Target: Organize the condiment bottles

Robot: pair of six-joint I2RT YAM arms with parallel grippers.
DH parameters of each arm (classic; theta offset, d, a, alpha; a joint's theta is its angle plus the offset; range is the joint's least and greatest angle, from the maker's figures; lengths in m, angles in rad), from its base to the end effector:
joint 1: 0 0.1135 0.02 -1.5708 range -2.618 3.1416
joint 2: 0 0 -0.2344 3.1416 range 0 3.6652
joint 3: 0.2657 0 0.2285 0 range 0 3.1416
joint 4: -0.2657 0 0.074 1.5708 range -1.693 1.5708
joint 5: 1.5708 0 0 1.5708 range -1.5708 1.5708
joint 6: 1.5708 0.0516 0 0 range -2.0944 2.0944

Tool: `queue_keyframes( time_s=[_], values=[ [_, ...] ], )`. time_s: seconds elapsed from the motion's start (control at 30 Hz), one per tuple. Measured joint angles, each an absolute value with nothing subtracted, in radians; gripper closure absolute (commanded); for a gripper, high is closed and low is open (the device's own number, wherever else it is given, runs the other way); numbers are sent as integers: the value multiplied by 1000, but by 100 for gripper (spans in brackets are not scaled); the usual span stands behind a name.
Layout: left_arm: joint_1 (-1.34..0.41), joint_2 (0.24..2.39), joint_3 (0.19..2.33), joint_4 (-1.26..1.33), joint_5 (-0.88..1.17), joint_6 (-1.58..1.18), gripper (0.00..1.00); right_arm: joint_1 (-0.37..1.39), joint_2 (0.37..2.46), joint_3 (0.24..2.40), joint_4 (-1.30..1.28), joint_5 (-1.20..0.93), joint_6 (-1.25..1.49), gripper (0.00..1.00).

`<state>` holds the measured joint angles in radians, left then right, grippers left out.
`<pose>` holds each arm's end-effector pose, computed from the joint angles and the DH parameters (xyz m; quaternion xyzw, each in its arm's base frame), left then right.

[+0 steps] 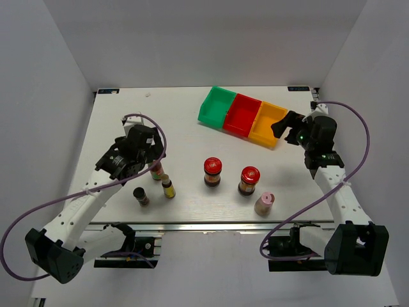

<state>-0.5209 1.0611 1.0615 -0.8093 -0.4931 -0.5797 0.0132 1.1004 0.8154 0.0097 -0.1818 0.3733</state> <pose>0.1930 -0.0826 0.2918 -0.1172 0.8972 0.0046 0.4258 0.2621 0.0128 0.2841 0.0883 0.7911 0.1864 0.5758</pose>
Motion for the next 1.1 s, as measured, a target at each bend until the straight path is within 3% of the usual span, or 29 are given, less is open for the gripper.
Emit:
queue_keyframes(
  time_s=[0.43,0.57,0.83,0.9,1.0,1.1],
  values=[
    [-521,1148,1008,-728,-541,-589,5,13,1105,815,9,-158,344,11],
    [-522,1181,1008,-726,-565,-599,17,14,1105,815,7,-148,332,11],
    [-539,1223,1008,-746,-574,-619,28,13,1110,815,1,-125,328,11],
    [-541,1223,1008,-754,-577,-625,35,14,1110,815,1,-118,328,11],
    [-543,1224,1009,-763,-590,-638,53,14,1110,815,1,-106,326,11],
    [-550,1228,1014,-772,-603,-644,56,14,1110,815,1,-97,323,11]
  ],
)
